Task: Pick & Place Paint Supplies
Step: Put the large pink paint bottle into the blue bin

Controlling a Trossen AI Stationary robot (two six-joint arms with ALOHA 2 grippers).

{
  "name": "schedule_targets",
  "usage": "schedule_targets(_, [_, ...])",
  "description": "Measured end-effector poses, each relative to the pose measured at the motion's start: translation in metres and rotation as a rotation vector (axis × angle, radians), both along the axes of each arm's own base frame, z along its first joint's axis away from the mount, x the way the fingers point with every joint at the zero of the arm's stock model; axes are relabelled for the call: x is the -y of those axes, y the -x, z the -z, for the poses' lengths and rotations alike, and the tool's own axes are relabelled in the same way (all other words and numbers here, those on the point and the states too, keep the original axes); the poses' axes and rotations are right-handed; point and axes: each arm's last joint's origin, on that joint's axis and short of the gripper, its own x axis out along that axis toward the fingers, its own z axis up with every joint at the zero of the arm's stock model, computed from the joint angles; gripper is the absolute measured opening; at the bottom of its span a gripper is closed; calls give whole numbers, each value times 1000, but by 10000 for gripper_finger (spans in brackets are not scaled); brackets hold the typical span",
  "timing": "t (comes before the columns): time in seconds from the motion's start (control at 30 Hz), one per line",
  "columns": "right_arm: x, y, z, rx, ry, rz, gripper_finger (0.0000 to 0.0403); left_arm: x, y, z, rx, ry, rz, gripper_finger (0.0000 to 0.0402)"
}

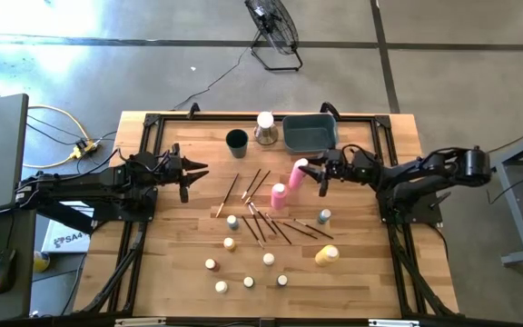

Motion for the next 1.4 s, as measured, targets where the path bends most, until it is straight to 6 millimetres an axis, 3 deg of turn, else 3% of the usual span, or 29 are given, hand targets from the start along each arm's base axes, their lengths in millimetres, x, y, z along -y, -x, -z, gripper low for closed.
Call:
schedule_targets(0.23, [6,2,-14,-32,-4,53,121,0,0,0,0,0,0,86])
schedule_targets(0.6, [23,-4,-62,-36,33,137,120,0,0,0,-4,1,0,86])
schedule_targets(0.77, [34,2,-74,-12,52,220,125,0,0,0,-4,1,0,86])
schedule_targets(1.13, [62,11,-70,-37,43,367,125,0,0,0,-4,0,0,86])
schedule_targets(1.4, [76,2,-60,5,55,411,124,-1,1,0,-6,-10,-49,86])
